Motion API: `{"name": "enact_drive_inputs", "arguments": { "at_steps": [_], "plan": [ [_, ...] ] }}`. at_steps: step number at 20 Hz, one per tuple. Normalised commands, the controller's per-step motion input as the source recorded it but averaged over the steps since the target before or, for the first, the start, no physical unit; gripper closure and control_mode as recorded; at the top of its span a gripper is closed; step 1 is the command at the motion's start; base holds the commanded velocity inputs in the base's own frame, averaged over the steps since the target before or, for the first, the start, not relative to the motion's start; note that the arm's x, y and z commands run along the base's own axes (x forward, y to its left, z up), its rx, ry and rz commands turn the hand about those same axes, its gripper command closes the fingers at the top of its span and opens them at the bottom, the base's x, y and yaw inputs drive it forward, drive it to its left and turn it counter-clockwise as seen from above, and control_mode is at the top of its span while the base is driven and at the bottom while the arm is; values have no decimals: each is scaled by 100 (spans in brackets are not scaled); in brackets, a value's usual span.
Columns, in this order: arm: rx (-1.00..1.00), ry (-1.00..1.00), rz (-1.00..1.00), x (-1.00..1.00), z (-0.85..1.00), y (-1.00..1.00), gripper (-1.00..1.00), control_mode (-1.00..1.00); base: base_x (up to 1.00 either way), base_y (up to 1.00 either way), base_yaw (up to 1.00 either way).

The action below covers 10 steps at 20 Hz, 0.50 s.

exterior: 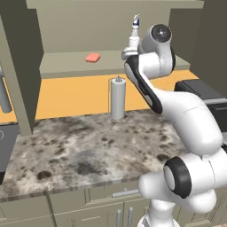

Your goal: Locate and retrieve the bar soap and spray from the cabinet. Place them next to the sink.

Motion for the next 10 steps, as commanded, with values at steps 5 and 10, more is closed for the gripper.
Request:
{"name": "enact_drive_inputs", "arguments": {
  "at_steps": [5, 10],
  "plan": [
    [0, 3, 0, 61, 0, 0, -100, -100, 0, 0, 0],
    [0, 5, 0, 59, 0, 0, -100, -100, 0, 0, 0]
  ]
}}
